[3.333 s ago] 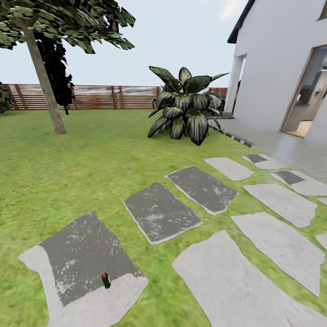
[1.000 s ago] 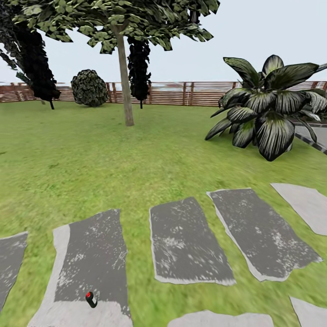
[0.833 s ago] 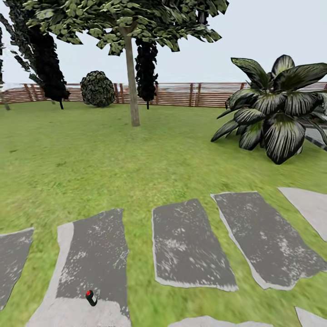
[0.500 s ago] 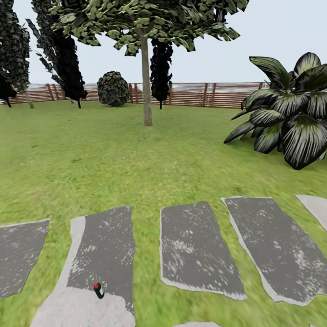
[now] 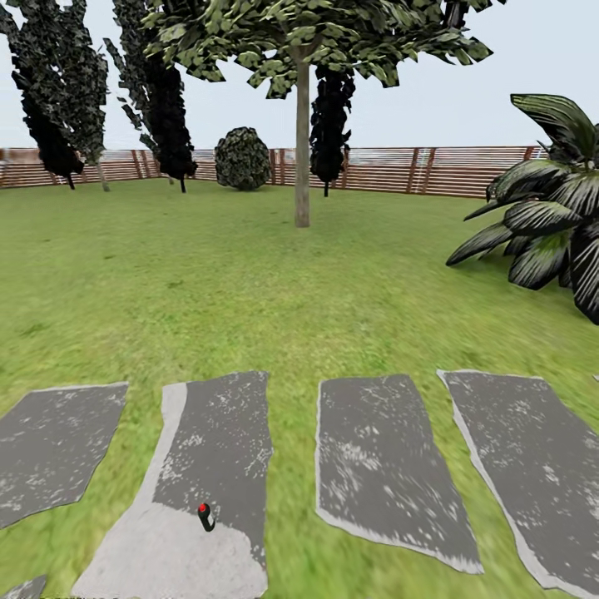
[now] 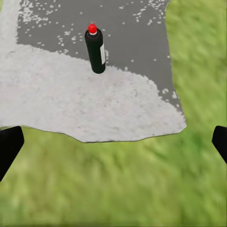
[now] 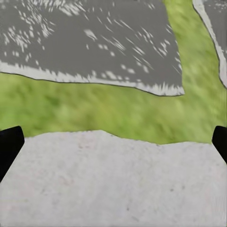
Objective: Pick up the pesticide atomizer in the garden and spray insectifuge to fully cover both potted plants in the garden.
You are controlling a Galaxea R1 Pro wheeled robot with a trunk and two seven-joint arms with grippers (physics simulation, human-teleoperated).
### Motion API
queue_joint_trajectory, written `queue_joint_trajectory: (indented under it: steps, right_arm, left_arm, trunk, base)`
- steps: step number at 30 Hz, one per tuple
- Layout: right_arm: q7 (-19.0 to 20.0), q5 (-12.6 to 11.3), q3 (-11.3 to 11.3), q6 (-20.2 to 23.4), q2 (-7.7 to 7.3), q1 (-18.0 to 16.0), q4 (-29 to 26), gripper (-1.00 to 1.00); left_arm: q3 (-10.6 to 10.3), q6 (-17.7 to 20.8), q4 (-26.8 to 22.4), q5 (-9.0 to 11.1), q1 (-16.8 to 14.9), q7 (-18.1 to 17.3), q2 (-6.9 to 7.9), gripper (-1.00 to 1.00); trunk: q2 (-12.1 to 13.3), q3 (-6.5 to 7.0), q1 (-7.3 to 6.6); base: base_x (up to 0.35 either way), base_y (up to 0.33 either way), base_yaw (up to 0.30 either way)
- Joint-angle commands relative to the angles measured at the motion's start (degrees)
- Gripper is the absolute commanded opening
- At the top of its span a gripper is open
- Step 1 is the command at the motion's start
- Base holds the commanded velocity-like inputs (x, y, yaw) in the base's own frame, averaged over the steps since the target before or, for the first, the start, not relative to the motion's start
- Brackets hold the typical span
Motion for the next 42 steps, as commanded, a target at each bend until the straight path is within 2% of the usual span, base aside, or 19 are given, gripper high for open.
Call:
queue_joint_trajectory:
  steps: [1, 4, 6, 8, 10, 11, 12, 14, 16, 18, 22, 31, 42]
  right_arm:
    - [0.0, 0.0, -0.1, -0.2, 0.01, 0.0, 0.1, 1.0]
    - [0.1, 0.2, -0.1, -0.1, -0.19, 0.0, 0.0, 1.0]
    - [0.2, 1.3, 0.5, 0.0, -0.19, -0.1, -0.5, 1.0]
    - [0.3, 3.0, 1.4, 0.2, -0.17, -0.3, -1.8, 1.0]
    - [0.6, 5.5, 2.6, 1.0, -0.14, -1.5, -5.3, 1.0]
    - [0.9, 6.5, 2.9, 2.1, -0.11, -2.7, -7.2, 1.0]
    - [2.7, 7.6, 3.3, 6.7, -0.03, -6.7, -10.1, 1.0]
    - [5.2, 8.0, 3.5, 11.5, 0.04, -10.9, -11.0, 1.0]
    - [9.0, 8.2, 3.6, 17.5, 0.06, -16.8, -11.2, 1.0]
    - [11.0, 8.3, 3.6, 20.9, 0.05, -20.4, -11.2, 1.0]
    - [13.0, 8.3, 3.6, 24.4, 0.03, -24.6, -12.5, 1.0]
    - [13.3, 8.4, 3.7, 25.0, -0.04, -25.4, -13.3, 1.0]
    - [13.1, 8.4, 3.2, 25.1, -0.06, -25.4, -13.5, 1.0]
  left_arm:
    - [-0.1, -0.1, 0.0, 0.3, -0.1, 0.0, 0.02, 1.0]
    - [-0.1, 0.6, 0.1, 0.3, -0.5, -0.2, 0.07, 1.0]
    - [-0.2, 0.8, -0.1, 0.2, -1.2, -0.5, 0.03, 1.0]
    - [-0.3, 1.2, 0.0, 0.0, -3.2, -0.5, 0.02, 1.0]
    - [-0.5, 3.8, 0.1, -0.1, -7.3, -0.7, 0.21, 1.0]
    - [-0.5, 6.2, 0.1, -0.1, -9.6, -0.8, 0.32, 1.0]
    - [-0.6, 11.0, 0.1, -0.2, -13.6, -0.8, 0.51, 1.0]
    - [-0.5, 13.4, 0.0, -0.3, -15.8, -0.8, 0.64, 1.0]
    - [-0.5, 14.9, -0.1, -0.4, -17.7, -0.8, 0.84, 1.0]
    - [-0.5, 15.4, -0.1, -0.4, -18.4, -0.9, 1.04, 1.0]
    - [-0.4, 15.7, -0.2, -0.4, -18.5, -0.7, 1.95, 1.0]
    - [-0.2, 15.3, 0.0, 0.2, -18.0, -0.2, 3.82, 1.0]
    - [-0.4, 15.2, -0.3, 0.2, -18.1, -0.2, 3.79, 1.0]
  trunk:
    - [0.0, -0.05, -0.01]
    - [0.0, -0.05, -0.01]
    - [0.0, -0.05, -0.01]
    - [0.0, -0.05, -0.01]
    - [0.0, -0.05, -0.01]
    - [0.0, -0.05, -0.01]
    - [0.0, -0.05, -0.01]
    - [0.0, -0.05, -0.01]
    - [0.0, -0.05, -0.01]
    - [0.0, -0.05, -0.01]
    - [0.0, -0.05, -0.01]
    - [0.0, -0.05, -0.01]
    - [0.0, -0.11, -0.01]
  base:
    - [0.0, 0.0, 0.073]
    - [0.0, 0.0, 0.029]
    - [0.0, 0.0, 0.01]
    - [0.0, 0.0, 0.005]
    - [0.0, 0.0, 0.002]
    - [0.0, 0.0, 0.001]
    - [0.0, 0.0, 0.0]
    - [0.0, 0.0, 0.0]
    - [0.0, 0.0, 0.0]
    - [0.0, 0.0, 0.0]
    - [0.0, 0.0, 0.0]
    - [0.123, 0.0, 0.0]
    - [0.088, 0.0, 0.009]
